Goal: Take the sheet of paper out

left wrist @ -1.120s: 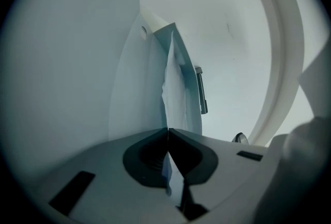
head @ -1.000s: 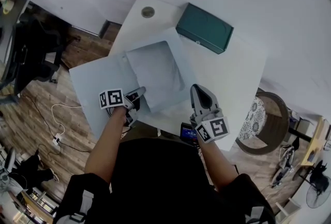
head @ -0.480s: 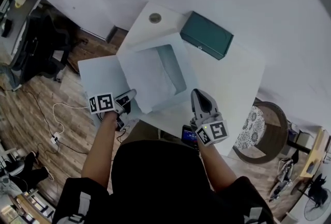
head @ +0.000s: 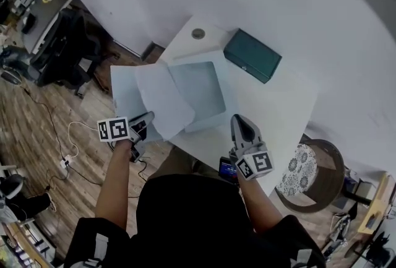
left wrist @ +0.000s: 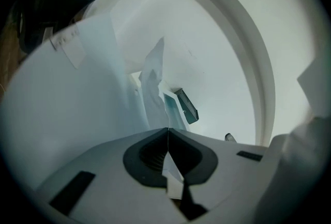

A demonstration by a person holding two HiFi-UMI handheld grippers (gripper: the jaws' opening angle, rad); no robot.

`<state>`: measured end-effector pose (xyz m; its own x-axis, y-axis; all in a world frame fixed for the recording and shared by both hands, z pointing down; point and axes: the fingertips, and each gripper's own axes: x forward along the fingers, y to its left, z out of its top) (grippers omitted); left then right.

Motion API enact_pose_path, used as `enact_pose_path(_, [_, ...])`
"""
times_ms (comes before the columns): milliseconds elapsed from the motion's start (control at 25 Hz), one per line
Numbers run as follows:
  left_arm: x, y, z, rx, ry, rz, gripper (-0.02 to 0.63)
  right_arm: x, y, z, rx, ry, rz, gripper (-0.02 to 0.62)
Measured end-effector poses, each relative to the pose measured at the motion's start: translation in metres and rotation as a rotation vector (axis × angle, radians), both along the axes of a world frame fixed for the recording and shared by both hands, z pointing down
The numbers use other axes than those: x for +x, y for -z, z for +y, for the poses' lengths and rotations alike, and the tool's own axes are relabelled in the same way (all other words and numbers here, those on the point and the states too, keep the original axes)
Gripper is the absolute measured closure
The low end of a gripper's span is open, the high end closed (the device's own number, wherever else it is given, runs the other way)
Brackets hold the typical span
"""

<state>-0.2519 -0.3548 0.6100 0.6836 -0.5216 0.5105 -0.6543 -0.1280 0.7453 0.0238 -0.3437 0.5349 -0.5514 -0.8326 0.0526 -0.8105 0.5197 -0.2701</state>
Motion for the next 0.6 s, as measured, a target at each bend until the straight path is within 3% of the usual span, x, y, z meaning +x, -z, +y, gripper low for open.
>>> enact_pose_path(200, [-0.012, 0.038, 0.012, 0.144, -0.011, -0.159, 0.603, 0.003, 0.007, 0.017, 0.021, 0.014, -0.006, 0.583])
enact_pose_path(440, [-0.01, 0.089, 0.025, 0.385, -0.025, -0.356, 0.603, 0.013, 0.011, 0.038, 0.037, 0.007, 0.001, 0.583])
enact_pose_path(600, [-0.011, 0.122, 0.032, 0.555, 0.031, -0.407, 0.603, 0.018, 0.017, 0.049, 0.052, -0.01, 0.002, 0.583])
